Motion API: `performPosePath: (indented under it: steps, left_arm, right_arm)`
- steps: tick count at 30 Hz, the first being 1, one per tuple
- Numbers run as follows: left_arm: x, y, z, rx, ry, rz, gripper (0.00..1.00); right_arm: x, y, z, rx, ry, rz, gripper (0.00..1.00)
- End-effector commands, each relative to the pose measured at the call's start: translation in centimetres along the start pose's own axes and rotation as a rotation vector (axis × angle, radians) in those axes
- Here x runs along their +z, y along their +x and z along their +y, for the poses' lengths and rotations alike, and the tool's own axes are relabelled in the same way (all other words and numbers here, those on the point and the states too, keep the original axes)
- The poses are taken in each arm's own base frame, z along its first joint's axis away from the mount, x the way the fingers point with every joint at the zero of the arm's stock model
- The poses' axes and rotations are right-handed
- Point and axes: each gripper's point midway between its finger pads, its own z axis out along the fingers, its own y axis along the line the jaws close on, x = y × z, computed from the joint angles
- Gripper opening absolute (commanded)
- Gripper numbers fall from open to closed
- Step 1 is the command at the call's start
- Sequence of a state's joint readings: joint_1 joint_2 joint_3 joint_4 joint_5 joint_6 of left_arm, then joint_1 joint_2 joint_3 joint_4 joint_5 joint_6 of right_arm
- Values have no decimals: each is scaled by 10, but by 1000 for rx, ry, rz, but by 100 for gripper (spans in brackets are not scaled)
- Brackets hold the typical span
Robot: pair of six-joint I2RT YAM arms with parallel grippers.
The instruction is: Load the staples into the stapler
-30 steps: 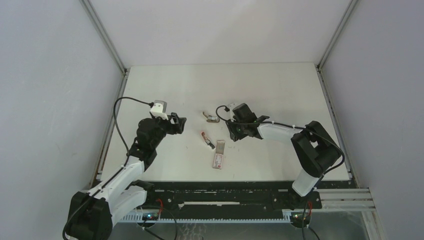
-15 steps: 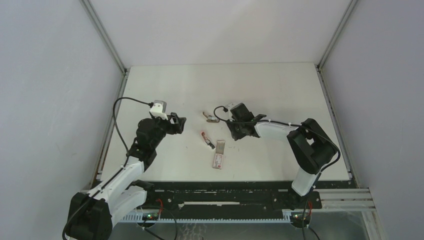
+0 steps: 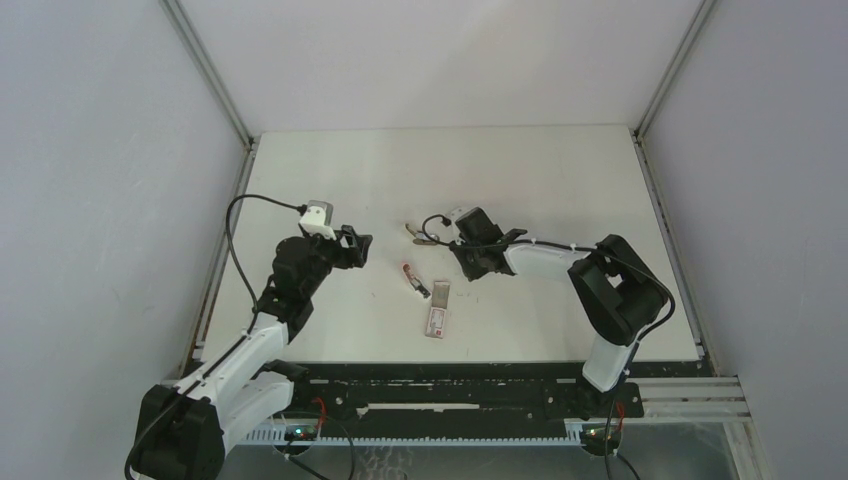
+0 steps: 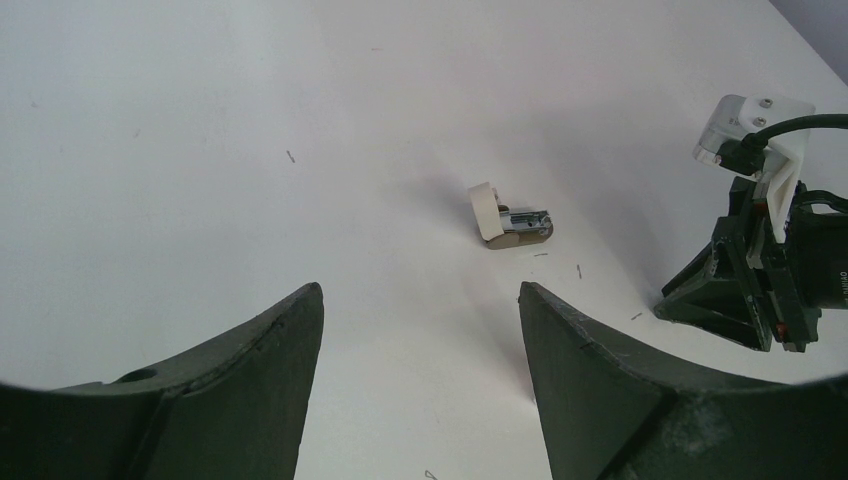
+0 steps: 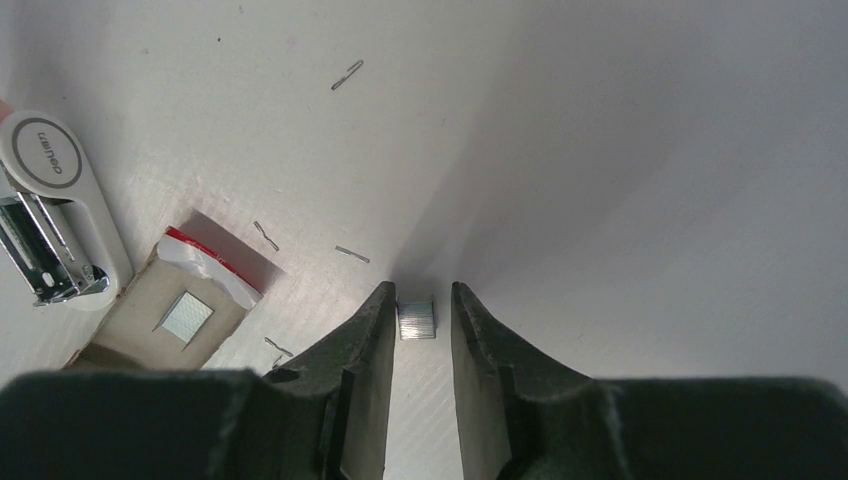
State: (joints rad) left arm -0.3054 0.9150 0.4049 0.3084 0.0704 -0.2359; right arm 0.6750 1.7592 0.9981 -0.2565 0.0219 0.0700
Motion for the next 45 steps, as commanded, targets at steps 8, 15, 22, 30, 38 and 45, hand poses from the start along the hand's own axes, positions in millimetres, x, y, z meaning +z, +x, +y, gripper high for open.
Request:
performPosePath:
  steps: [8,15,22,30,38,45]
  left_arm:
    - [-4,-2,4,-10,-18,-33,76]
    - [-4,-2,5,-10,-21,-35,76]
    - [-4,-2,5,-12,-23,-34,76]
    - [-5,-2,5,-13,-24,-35,76]
    - [-5,-3,5,-14,-25,-39,76]
    - [-6,-4,5,-15,-26,-43,76]
  right_arm:
    - [-7,-17,4,-17,5,-37,8]
    - [-27,-33,13,22,-33,-98,7]
    - [-45,-59,54,51,-150,-205,8]
    - [-41,-72,102,19,-217,-281,8]
    - [-31,-78,120,-12,-195,-295,8]
    - [-20,-73,123,-35,-161,-273,8]
